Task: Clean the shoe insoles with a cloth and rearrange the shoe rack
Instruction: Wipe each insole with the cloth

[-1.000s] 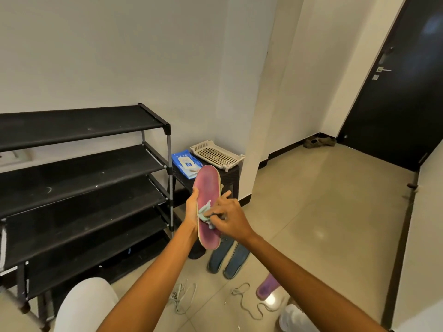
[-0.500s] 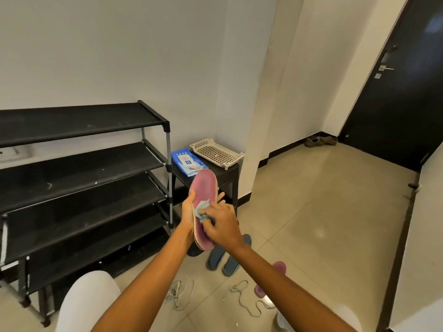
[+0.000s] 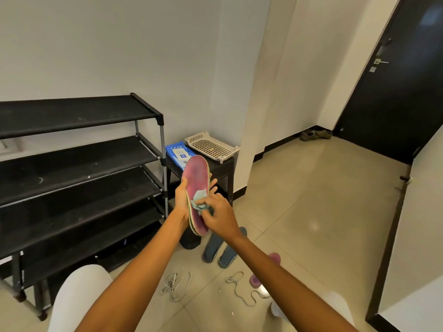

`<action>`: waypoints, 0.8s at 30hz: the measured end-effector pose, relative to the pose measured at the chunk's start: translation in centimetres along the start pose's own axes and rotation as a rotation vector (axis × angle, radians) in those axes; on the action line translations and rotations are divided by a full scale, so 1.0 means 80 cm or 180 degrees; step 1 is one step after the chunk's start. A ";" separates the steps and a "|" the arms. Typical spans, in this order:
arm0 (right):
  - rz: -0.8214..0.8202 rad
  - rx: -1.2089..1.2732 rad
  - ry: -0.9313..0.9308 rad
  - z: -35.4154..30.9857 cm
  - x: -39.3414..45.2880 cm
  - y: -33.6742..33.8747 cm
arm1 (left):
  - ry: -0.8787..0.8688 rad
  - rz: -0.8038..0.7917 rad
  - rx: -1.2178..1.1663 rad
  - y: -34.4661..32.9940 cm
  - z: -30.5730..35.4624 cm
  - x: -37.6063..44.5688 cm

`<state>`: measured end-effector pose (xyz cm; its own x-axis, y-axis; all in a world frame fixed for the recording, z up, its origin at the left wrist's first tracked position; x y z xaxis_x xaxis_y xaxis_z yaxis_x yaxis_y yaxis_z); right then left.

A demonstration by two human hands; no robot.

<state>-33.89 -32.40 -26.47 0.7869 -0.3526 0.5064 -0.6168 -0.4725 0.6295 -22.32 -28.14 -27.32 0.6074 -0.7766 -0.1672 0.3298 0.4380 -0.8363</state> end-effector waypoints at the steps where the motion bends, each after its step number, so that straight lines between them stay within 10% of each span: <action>1: -0.0005 0.0090 -0.0029 0.003 -0.003 0.001 | 0.0034 -0.0043 -0.0070 -0.001 0.000 0.000; 10: 0.0955 0.0962 -0.1508 0.015 0.012 0.003 | 0.0543 -0.0029 0.0266 -0.024 -0.019 -0.006; 16: 0.0092 -0.0466 -0.0620 0.013 0.029 -0.012 | 0.0448 0.0003 -0.0002 -0.012 -0.028 -0.013; 24: -0.0693 -0.0299 0.0714 0.010 -0.004 0.011 | 0.0507 0.0000 -0.0270 0.017 -0.001 -0.011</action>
<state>-34.67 -33.30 -26.55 0.8835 -0.0597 0.4647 -0.4417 -0.4368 0.7837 -22.46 -26.90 -28.36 0.4831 -0.8415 -0.2421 0.2635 0.4033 -0.8763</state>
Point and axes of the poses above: each hand's wrist, its own x-axis towards the middle knuckle, its own y-axis out of the back of the hand, z = x × y, the point moved 1 cm from there along x, towards the middle knuckle, and after that the axes turned 3 degrees about -x, right-handed, at the moved point
